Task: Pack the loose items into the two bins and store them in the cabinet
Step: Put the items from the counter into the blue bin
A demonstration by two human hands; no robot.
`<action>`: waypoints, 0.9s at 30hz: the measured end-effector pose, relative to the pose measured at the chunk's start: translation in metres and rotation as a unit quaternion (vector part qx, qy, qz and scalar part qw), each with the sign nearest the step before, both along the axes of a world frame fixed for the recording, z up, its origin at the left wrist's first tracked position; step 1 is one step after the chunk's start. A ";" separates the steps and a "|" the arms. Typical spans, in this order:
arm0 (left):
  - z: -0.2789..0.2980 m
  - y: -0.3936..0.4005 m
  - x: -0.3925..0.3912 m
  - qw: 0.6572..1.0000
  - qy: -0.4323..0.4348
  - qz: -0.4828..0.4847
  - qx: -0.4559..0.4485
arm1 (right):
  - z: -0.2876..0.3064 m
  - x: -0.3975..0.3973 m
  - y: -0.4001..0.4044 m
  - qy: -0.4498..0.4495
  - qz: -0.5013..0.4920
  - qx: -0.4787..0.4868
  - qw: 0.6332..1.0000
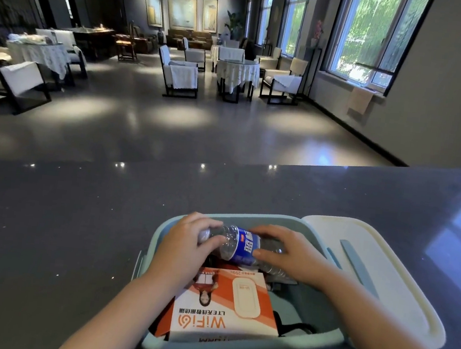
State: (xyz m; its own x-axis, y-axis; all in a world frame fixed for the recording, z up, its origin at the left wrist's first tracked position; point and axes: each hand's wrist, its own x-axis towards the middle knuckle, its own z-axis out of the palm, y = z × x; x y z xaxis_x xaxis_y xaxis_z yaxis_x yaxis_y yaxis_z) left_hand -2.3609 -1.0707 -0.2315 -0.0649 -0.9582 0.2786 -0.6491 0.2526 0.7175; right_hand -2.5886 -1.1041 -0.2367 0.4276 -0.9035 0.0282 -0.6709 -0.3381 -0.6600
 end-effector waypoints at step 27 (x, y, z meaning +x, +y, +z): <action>-0.004 -0.016 0.009 0.982 -0.151 0.116 -0.005 | 0.002 0.043 -0.004 0.117 -0.042 -0.087 0.988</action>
State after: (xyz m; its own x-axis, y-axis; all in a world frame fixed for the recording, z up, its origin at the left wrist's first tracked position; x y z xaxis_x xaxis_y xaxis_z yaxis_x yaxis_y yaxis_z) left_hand -2.3521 -1.0867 -0.2357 0.0733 -0.9541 0.2905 -0.8732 0.0793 0.4808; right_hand -2.5452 -1.1081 -0.2345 0.3646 -0.9263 0.0956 -0.8288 -0.3696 -0.4200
